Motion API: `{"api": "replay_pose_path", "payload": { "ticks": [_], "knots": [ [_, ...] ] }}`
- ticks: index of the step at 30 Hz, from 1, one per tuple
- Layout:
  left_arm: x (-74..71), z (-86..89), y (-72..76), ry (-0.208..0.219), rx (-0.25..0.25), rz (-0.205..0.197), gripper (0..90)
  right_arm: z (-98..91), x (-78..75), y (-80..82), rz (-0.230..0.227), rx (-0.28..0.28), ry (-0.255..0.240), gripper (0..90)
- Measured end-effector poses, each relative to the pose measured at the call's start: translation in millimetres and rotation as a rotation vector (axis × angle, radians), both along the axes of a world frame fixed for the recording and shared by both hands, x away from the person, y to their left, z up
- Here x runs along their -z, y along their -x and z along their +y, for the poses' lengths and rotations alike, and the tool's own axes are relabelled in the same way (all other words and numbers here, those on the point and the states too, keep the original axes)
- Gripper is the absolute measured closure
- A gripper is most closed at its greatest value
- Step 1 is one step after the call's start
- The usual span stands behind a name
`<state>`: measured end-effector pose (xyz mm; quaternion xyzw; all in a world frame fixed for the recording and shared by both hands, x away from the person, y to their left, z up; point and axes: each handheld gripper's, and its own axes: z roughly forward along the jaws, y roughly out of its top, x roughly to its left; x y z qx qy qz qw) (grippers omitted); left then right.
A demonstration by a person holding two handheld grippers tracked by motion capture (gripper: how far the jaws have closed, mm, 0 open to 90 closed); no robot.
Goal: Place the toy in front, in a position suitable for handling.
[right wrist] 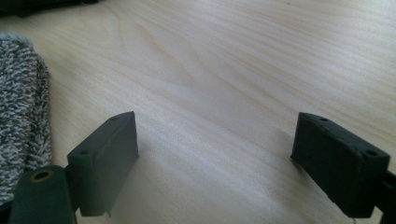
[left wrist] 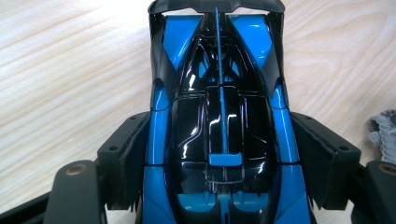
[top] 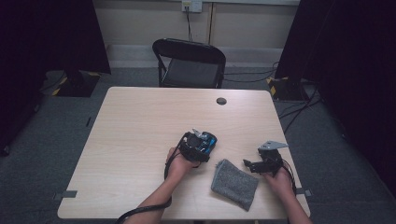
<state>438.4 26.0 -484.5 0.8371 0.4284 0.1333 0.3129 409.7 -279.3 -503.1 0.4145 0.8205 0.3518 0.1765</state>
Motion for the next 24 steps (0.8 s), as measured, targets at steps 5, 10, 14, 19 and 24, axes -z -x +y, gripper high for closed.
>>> {"api": "replay_pose_path", "payload": {
  "ticks": [5,10,14,19,24],
  "knots": [
    [-7.7,5.6,-1.4,-0.018,0.005,-0.01,26.3,0.0,0.0,0.0,0.0,0.0,0.0,13.7],
    [-12.6,12.8,-3.2,-0.015,0.001,-0.016,26.3,0.0,0.0,0.0,0.0,0.0,0.0,13.7],
    [-17.6,21.5,-5.3,-0.017,-0.008,-0.019,26.3,0.0,0.0,0.0,0.0,0.0,0.0,13.7],
    [-20.1,32.9,-7.6,-0.026,-0.022,-0.021,26.3,0.0,0.0,0.0,0.0,0.0,0.0,13.7],
    [-19.4,46.8,-8.3,-0.04,-0.035,-0.015,26.2,0.0,0.0,0.0,0.0,0.0,0.0,13.7]
  ]
}}
